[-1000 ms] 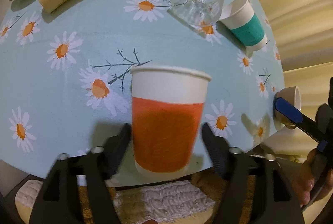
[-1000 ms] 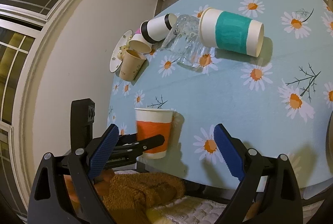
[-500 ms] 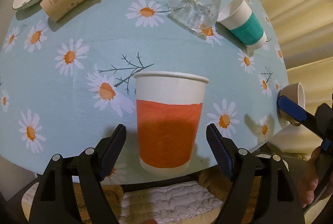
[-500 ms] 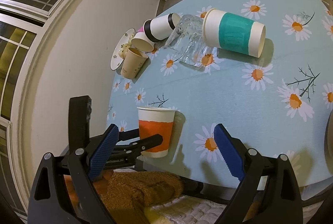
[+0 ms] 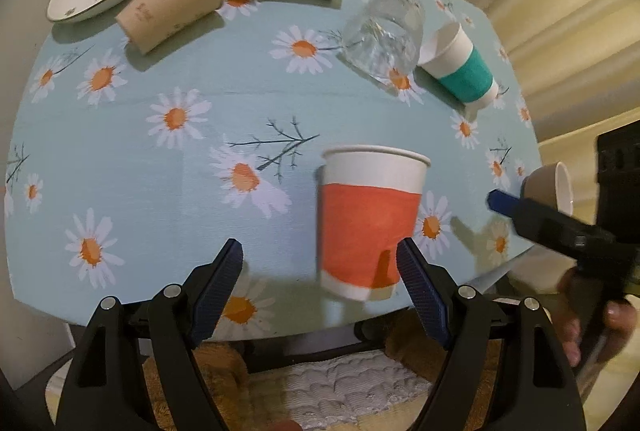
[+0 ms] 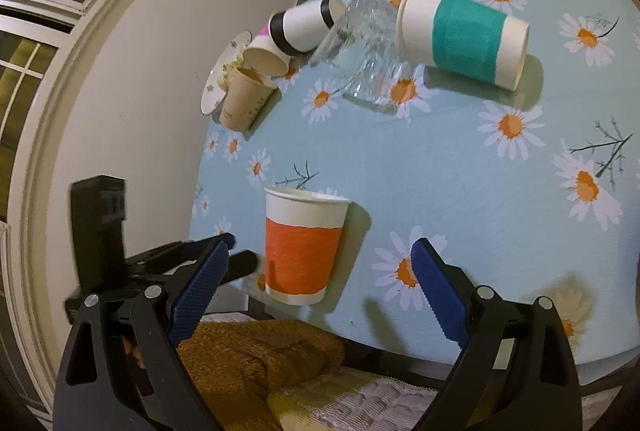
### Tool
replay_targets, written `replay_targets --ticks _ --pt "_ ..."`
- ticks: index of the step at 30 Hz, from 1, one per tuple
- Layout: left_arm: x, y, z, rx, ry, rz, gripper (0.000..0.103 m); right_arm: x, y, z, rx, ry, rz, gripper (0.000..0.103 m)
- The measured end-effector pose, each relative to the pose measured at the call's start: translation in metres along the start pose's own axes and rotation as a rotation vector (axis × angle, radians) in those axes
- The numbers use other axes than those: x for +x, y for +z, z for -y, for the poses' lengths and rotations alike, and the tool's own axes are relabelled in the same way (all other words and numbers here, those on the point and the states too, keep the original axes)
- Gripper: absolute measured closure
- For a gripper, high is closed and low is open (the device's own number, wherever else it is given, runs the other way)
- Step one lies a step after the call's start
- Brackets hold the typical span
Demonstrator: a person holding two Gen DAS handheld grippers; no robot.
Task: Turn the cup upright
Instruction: 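Lift the orange-banded cup and rotate it rim-up with the right gripper, then lower the upright orange-banded cup onto the tablecloth with the right gripper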
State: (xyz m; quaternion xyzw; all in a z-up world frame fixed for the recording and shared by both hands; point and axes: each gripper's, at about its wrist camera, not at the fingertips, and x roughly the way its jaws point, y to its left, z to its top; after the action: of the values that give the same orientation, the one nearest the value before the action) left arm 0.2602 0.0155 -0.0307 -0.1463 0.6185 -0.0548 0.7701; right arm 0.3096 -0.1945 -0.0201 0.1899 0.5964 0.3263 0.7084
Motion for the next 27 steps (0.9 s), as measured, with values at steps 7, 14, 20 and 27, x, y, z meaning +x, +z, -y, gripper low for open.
replay_targets --ticks 7,14,20,27 --pt "-0.012 -0.016 -0.030 -0.038 -0.029 0.041 0.026 0.035 -0.005 -0.005 0.006 -0.038 -0.069 0.011" --pt "-0.016 -0.044 -0.050 -0.060 -0.052 0.095 0.026 0.063 -0.002 -0.009 0.014 -0.057 -0.109 0.015" --pt "-0.011 -0.058 -0.060 -0.079 -0.100 0.133 0.026 0.079 0.001 -0.011 0.029 -0.087 -0.128 0.023" --pt "0.000 -0.063 -0.073 -0.113 -0.143 0.132 0.026 0.085 0.004 -0.012 0.031 -0.115 -0.130 0.036"
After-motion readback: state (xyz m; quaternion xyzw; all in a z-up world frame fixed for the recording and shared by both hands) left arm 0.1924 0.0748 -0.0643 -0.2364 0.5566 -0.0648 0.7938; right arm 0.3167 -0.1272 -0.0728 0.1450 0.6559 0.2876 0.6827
